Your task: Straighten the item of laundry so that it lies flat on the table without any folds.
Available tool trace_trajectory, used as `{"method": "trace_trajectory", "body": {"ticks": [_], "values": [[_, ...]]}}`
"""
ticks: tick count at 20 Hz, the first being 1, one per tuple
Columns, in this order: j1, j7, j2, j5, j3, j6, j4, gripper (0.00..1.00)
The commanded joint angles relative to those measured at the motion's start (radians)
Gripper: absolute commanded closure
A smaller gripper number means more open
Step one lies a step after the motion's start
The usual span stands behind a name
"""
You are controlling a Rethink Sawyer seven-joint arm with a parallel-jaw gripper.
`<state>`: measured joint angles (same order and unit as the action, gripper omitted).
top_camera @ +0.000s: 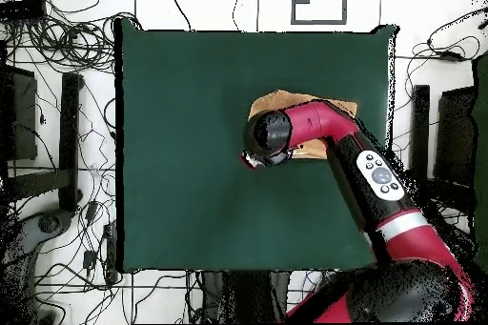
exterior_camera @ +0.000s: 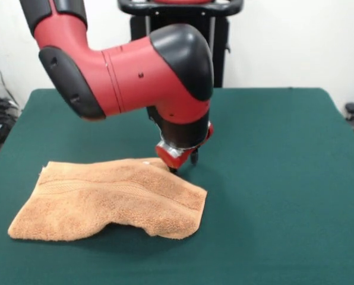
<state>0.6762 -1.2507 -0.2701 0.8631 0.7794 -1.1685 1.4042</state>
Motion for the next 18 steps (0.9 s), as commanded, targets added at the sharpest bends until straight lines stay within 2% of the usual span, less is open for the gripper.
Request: {"method": "trace_trajectory", "body": {"ticks": [1,2,3,4,5,8,10,14,18], "values": [[-0.041,0.399,0.541,0.435,-0.102,0.515,-0.342,0.00],[-0.041,0.399,0.549,0.442,-0.094,0.517,-0.350,0.00],[-0.064,0.336,0.544,0.464,-0.102,0.512,-0.360,0.00],[-0.112,0.251,0.536,0.481,-0.119,0.452,-0.387,0.00],[-0.139,0.221,0.538,0.489,-0.125,0.402,-0.414,0.00],[-0.143,0.278,0.576,0.440,-0.099,0.323,-0.475,0.00],[-0.127,0.319,0.599,0.420,-0.079,0.323,-0.490,0.00],[-0.072,0.393,0.648,0.379,-0.037,0.394,-0.496,0.00],[-0.017,0.410,0.672,0.355,-0.008,0.471,-0.463,0.00]]}}
